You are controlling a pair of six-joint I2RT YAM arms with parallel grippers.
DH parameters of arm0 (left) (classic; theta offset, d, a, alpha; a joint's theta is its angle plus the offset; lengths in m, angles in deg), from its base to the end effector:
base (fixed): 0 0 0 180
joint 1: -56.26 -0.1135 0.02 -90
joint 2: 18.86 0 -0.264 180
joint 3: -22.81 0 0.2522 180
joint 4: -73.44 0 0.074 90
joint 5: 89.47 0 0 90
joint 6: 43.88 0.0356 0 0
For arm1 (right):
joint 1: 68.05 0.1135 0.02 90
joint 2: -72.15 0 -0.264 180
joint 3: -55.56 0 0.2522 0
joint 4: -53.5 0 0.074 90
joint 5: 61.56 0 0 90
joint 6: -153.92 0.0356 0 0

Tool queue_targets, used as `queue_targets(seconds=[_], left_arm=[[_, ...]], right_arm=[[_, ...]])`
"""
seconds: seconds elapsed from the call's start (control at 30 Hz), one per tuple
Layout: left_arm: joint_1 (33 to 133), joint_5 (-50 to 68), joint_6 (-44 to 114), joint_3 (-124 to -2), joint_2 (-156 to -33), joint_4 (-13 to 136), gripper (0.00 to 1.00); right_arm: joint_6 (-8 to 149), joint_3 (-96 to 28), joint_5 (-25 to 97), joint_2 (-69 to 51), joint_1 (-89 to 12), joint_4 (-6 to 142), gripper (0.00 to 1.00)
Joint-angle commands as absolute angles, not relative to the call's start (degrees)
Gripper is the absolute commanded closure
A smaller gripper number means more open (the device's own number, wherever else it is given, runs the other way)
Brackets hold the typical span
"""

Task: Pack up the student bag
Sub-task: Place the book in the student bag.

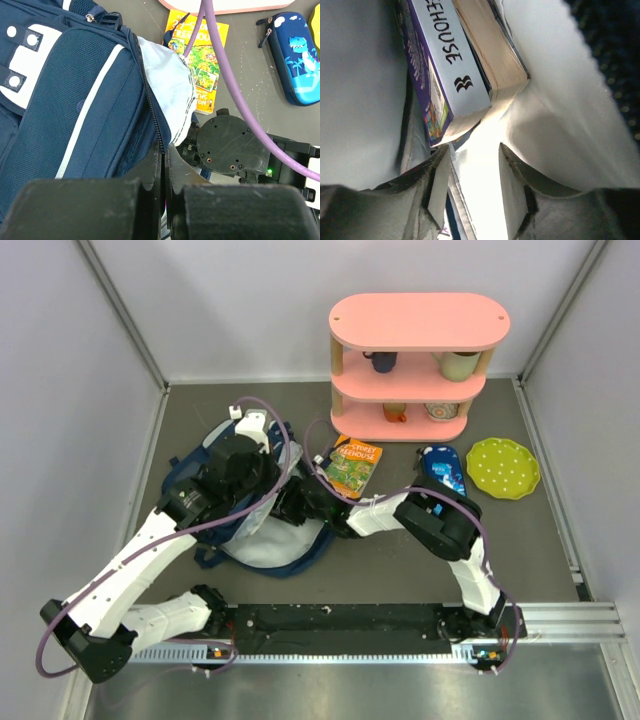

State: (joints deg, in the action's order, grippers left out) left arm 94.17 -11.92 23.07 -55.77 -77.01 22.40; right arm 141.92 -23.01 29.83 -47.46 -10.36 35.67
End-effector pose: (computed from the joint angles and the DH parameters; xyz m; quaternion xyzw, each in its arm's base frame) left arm 0.1709 -0.1234 0.3704 0.0584 0.8632 -0.1686 0.4722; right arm 0.2352 0.3735 0.1342 0.1406 0.8229 0.5136 0.1982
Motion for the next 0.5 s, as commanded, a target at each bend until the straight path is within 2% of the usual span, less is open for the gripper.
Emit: queue_targets(seconds=[0.0,0.03,0.13,0.23,0.3,0.4,0.47], left_arm=[[93.88,-11.95,22.13,-56.87,-75.11,30.58,1.0],[93.88,-11.78,22.13,-56.7,-75.02,30.58,1.0],[93.88,-11.43,22.21,-56.17,-74.67,30.41,1.0],[93.88,-10.99,22.39,-55.64,-74.41,30.32,1.0],[93.88,-10.28,22.48,-55.2,-74.32,30.41,1.0],[93.88,-9.84,22.74,-54.59,-74.32,30.32,1.0],[93.79,-10.11,22.48,-53.89,-74.23,30.23,1.0]], right_arm=[[139.86,-23.76,30.11,-45.35,-10.83,35.8,0.63],[139.94,-24.37,30.46,-45.88,-11.01,35.71,0.7],[140.38,-26.74,31.43,-47.64,-11.89,34.49,0.8],[139.77,-28.76,31.51,-48.43,-12.33,35.45,0.82],[138.54,-29.56,31.87,-48.7,-12.42,35.62,0.82],[134.68,-31.49,34.49,-49.31,-13.2,35.45,0.7],[132.48,-31.68,36.77,-49.4,-14.6,39.48,0.68]])
